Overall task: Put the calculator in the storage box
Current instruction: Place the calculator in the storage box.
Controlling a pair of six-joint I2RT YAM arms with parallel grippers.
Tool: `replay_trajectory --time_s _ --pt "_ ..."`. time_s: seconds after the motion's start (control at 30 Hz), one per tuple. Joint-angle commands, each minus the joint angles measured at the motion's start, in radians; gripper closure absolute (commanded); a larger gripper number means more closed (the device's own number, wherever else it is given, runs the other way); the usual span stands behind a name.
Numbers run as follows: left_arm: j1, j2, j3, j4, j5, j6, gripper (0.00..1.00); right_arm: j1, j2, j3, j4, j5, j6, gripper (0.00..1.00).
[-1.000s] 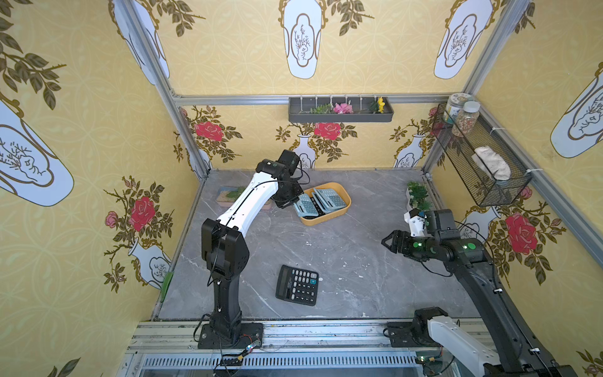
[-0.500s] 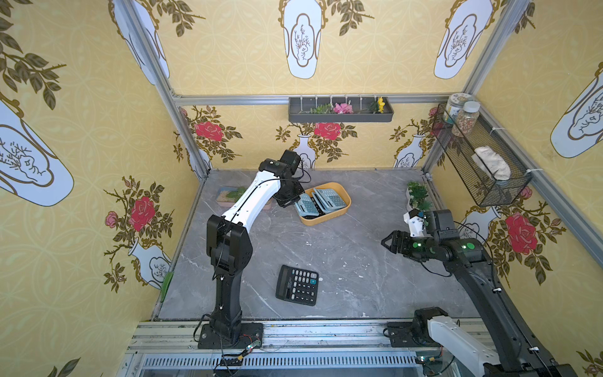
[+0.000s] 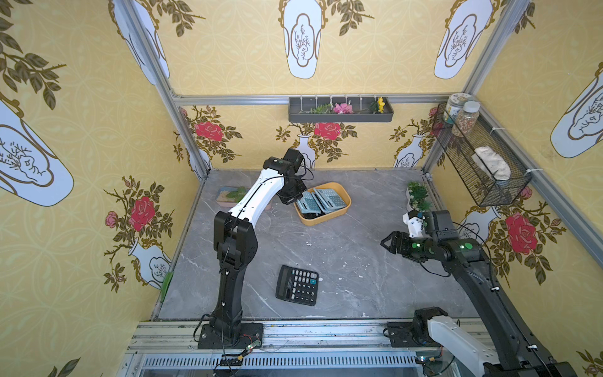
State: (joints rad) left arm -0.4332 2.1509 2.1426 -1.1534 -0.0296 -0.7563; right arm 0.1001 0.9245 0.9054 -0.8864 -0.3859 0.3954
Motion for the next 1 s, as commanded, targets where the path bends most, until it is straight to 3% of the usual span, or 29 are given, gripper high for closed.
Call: replay_trajectory --time_s 0.0,0.33,0.53,0.97 --pt "-0.004 0.025 0.022 -0.011 0.007 0.013 1.00 0.000 0.003 -0.007 0.029 0.005 -0.006 0.26" --pt "-0.015 0.059 0.042 -0.015 0.005 0.015 1.00 0.000 0.007 -0.011 0.031 0.007 -0.008 0.26" --pt "-0.016 0.073 0.048 -0.012 0.010 0.009 0.95 0.000 0.012 -0.008 0.029 0.008 -0.012 0.24" --pt "-0.016 0.102 0.056 -0.009 0.014 0.016 0.73 0.000 0.022 -0.001 0.027 0.008 -0.017 0.23"
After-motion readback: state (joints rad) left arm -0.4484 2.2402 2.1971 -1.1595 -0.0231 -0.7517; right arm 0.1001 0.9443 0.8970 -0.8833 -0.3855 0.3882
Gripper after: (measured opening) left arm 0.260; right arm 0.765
